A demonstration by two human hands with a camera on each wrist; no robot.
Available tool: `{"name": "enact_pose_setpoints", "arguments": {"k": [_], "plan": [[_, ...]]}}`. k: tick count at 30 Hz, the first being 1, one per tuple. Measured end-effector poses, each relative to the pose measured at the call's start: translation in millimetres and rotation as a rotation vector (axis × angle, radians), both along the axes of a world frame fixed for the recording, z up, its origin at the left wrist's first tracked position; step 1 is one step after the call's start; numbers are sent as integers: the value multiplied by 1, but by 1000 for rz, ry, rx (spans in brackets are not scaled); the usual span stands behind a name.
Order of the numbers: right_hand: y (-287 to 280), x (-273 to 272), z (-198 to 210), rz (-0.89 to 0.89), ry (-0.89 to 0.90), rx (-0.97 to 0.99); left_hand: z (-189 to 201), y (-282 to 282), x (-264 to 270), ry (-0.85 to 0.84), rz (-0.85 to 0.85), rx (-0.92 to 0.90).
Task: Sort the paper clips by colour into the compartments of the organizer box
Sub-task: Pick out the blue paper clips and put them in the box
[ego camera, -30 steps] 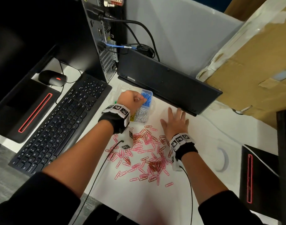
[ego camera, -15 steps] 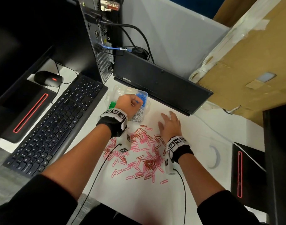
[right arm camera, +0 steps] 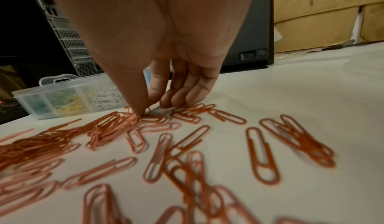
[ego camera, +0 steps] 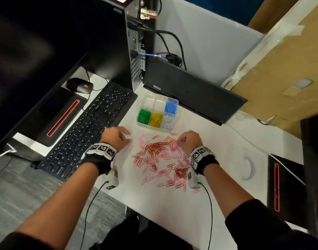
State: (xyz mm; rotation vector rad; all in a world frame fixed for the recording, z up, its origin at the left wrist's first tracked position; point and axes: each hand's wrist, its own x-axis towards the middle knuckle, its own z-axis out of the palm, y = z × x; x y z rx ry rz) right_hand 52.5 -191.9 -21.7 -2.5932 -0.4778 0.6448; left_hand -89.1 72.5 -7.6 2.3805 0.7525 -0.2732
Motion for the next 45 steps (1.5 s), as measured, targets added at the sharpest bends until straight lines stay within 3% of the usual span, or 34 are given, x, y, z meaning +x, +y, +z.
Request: {"name": "enact_pose_setpoints", "arguments": {"k": [4, 9, 15, 18, 20, 24, 27, 32, 34, 37, 39, 45], "plan": [[-5, -9, 1, -116, 14, 119, -16, -24, -13, 30, -86, 46], [-29, -31, -7, -289, 144, 268, -26, -50, -4, -2, -53, 47], [-49, -80, -6, -584, 537, 690, -33, -72, 3, -128, -174, 99], [-52, -99, 4, -815, 927, 971, -30, -75, -1, -143, -258, 143], [-49, -109, 11, -859, 1114, 1103, -29, -74, -3, -141, -262, 162], [-36, -125, 17, -935, 1207, 1229, -30, -70, -8, -119, -280, 185], [-27, -130, 18, -1000, 1199, 1311, -29, -66, -10, -151, -263, 134], [-13, -120, 11, -1086, 1056, 1361, -26, -57, -14, -269, -55, -13], [-8, -114, 11, -960, 889, 1209, -27, -53, -14, -271, -37, -42], [-1, -104, 13, -613, 457, 643, -30, -47, -14, -244, -21, -52], [5, -98, 5, -451, 271, 387, -31, -45, -12, -215, 24, -71], [25, -90, -7, -169, -15, 149, -32, -47, -2, -100, -45, -28]]}}
